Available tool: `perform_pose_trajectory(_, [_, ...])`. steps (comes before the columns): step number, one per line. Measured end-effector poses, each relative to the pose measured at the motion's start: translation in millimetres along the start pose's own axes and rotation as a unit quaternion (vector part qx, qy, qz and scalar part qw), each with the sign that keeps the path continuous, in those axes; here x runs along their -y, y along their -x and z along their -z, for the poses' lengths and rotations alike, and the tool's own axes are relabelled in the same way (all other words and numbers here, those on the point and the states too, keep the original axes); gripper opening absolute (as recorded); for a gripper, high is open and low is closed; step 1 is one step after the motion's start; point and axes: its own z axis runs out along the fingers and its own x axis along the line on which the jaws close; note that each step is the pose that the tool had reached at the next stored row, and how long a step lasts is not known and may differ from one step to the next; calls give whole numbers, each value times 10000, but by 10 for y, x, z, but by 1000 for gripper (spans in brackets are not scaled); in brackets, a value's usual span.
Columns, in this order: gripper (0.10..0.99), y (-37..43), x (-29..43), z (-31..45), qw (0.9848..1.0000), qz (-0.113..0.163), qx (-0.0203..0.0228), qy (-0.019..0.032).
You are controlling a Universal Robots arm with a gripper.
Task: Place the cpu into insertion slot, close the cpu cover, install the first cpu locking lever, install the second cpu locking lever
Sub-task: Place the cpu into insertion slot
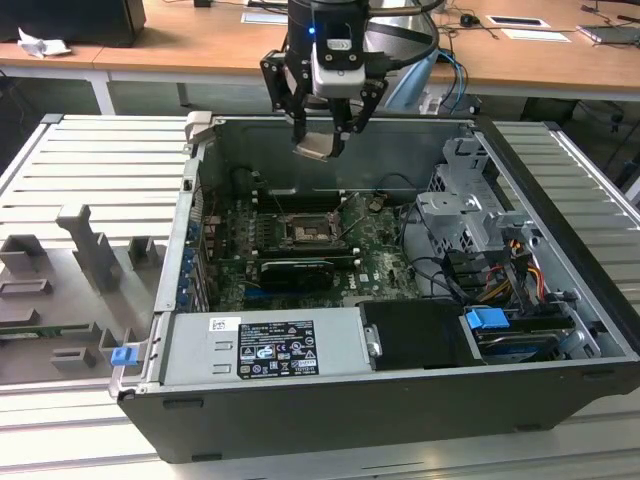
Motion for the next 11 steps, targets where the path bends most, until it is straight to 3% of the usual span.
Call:
perform_pose_trajectory(4, [537, 0, 2, -23, 9991, -425, 38, 7])
perform_pose_trajectory(6, [537, 1, 4, -41, 9972, -739, 65, 14])
perform_pose_trajectory(10, [537, 1, 5, -55, 9942, -1067, 93, 21])
perform_pose_trajectory(11, [537, 1, 5, -59, 9928, -1194, 103, 24])
